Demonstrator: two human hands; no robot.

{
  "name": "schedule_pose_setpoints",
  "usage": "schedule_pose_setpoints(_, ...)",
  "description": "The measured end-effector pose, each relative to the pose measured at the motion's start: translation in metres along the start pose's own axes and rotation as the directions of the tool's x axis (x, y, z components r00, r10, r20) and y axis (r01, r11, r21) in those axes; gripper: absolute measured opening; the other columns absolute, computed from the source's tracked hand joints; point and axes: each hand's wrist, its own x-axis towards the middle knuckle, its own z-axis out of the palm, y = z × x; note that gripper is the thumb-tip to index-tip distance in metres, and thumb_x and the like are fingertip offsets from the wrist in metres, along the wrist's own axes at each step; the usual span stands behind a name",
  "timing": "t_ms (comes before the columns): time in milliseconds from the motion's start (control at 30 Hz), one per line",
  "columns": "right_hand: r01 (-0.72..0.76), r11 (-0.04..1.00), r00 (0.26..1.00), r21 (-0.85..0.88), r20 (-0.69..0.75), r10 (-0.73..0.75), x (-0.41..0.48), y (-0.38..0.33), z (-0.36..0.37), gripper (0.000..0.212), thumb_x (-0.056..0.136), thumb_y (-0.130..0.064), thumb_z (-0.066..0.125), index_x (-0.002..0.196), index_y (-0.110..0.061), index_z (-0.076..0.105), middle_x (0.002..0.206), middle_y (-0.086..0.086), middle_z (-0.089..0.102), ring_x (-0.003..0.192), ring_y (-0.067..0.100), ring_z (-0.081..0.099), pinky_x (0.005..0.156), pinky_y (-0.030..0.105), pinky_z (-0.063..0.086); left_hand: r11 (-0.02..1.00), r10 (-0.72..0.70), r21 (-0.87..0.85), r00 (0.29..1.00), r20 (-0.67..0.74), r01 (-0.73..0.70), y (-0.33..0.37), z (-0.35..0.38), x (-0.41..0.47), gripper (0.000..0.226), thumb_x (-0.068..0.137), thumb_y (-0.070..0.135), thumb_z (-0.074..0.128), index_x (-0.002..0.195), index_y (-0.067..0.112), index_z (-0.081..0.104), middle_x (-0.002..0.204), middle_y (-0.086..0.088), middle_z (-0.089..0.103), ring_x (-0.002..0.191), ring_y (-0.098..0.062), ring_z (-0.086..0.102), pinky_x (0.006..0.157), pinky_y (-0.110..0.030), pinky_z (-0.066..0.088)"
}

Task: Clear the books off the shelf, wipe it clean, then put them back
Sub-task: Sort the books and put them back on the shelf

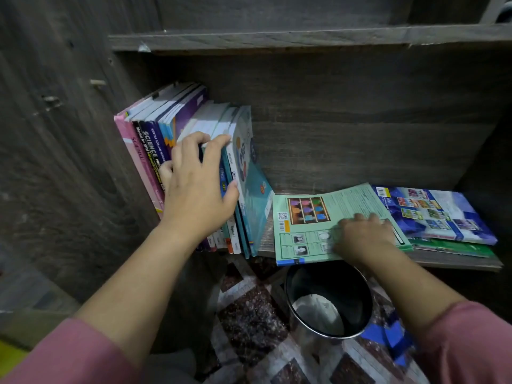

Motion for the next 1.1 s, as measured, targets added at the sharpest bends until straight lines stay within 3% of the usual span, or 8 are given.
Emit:
schedule_pose_setpoints(133, -0.269, 0.956, 0.962, 0.113, 0.075, 0.262, 0.004, 0.029, 0.007, 0.061, 0.092, -0.054, 0.040, 0.143, -0.021, 0.037, 0.153, 0.015, 0.024, 0.136, 0.044, 0.025, 0.107, 0.058, 0.029, 0.999, -0.032, 0.022, 0.999, -0.042, 0.033, 0.002, 0.007, 0.001, 0.068, 0.078, 0.038, 0.068, 0.138, 0.026, 0.037, 0.131, -0.005, 0.034, 0.123, -0.024, 0.030, 0.097, -0.047, 0.028)
schedule_pose_setpoints(267, -0.342, 0.904, 0.939, 0.257, 0.063, 0.338, 0.002, 0.041, 0.020, 0.073, 0.090, -0.065, 0.043, 0.145, -0.021, 0.027, 0.156, 0.021, 0.009, 0.135, 0.046, 0.028, 0.101, 0.052, 0.039, 0.998, -0.061, 0.033, 0.997, -0.053, 0.062, 0.006, 0.012, 0.004, 0.068, 0.075, 0.039, 0.066, 0.136, 0.024, 0.039, 0.131, -0.008, 0.035, 0.123, -0.028, 0.030, 0.096, -0.047, 0.027)
schedule_pose_setpoints(467, -0.330, 0.792, 0.923, 0.513, 0.001, 0.384, -0.003, 0.035, 0.008, 0.075, 0.081, -0.058, 0.067, 0.135, -0.013, 0.040, 0.133, 0.021, 0.041, 0.120, 0.040, 0.045, 0.095, 0.044, 0.044, 0.995, -0.085, 0.042, 0.995, -0.054, 0.087, 0.011, 0.015, 0.004, 0.071, 0.075, 0.040, 0.067, 0.136, 0.022, 0.037, 0.131, -0.009, 0.033, 0.124, -0.030, 0.028, 0.097, -0.048, 0.027)
schedule_pose_setpoints(733, 0.258, 0.614, 0.733, 0.746, -0.565, 0.379, -0.030, -0.012, -0.042, 0.061, 0.083, -0.016, 0.067, 0.141, -0.016, 0.045, 0.126, 0.015, 0.050, 0.112, 0.033, 0.051, 0.089, 0.038, 0.042, 0.996, -0.090, -0.025, 0.995, -0.034, 0.089, 0.008, -0.001, 0.009, 0.054, 0.085, 0.046, 0.060, 0.135, 0.027, 0.048, 0.123, -0.004, 0.039, 0.118, -0.025, 0.035, 0.095, -0.048, 0.032)
schedule_pose_setpoints(833, 0.542, 0.512, 0.615, 0.667, -0.729, 0.300, -0.045, -0.043, -0.056, 0.065, 0.083, -0.012, 0.069, 0.143, -0.014, 0.043, 0.134, 0.010, 0.052, 0.118, 0.014, 0.049, 0.097, 0.015, 0.034, 0.985, -0.094, -0.151, 0.995, -0.036, 0.088, 0.001, -0.012, 0.013, 0.044, 0.094, 0.044, 0.043, 0.133, 0.027, 0.055, 0.115, 0.001, 0.045, 0.116, -0.021, 0.041, 0.095, -0.048, 0.037)
schedule_pose_setpoints(933, 0.617, 0.426, 0.708, 0.661, -0.703, 0.065, -0.058, -0.073, -0.059, 0.083, 0.087, -0.022, 0.069, 0.152, -0.028, 0.018, 0.149, -0.001, 0.040, 0.125, 0.003, 0.040, 0.105, 0.020, 0.033, 0.962, -0.028, -0.273, 0.999, -0.026, 0.020, -0.013, -0.016, 0.010, 0.045, 0.093, 0.026, 0.039, 0.134, 0.015, 0.055, 0.120, 0.000, 0.052, 0.118, -0.018, 0.046, 0.101, -0.044, 0.041)
schedule_pose_setpoints(1000, 0.593, 0.397, 0.779, 0.701, -0.624, -0.062, -0.057, -0.090, -0.050, 0.090, 0.088, -0.029, 0.068, 0.153, -0.037, 0.006, 0.148, -0.002, 0.042, 0.121, 0.009, 0.049, 0.104, 0.034, 0.044, 0.970, 0.026, -0.240, 0.999, -0.019, -0.029, -0.020, -0.015, 0.005, 0.048, 0.090, 0.015, 0.044, 0.138, 0.010, 0.049, 0.129, -0.003, 0.052, 0.123, -0.019, 0.046, 0.107, -0.041, 0.038)
schedule_pose_setpoints(1100, 0.467, 0.431, 0.884, 0.772, -0.394, -0.253, -0.048, -0.105, -0.029, 0.095, 0.086, -0.038, 0.069, 0.153, -0.038, 0.002, 0.150, 0.002, 0.040, 0.132, 0.021, 0.044, 0.107, 0.040, 0.041, 0.980, 0.033, -0.193, 0.999, -0.029, -0.038, -0.024, -0.012, -0.005, 0.058, 0.089, 0.009, 0.054, 0.144, 0.008, 0.039, 0.139, -0.006, 0.046, 0.130, -0.017, 0.040, 0.112, -0.030, 0.031)
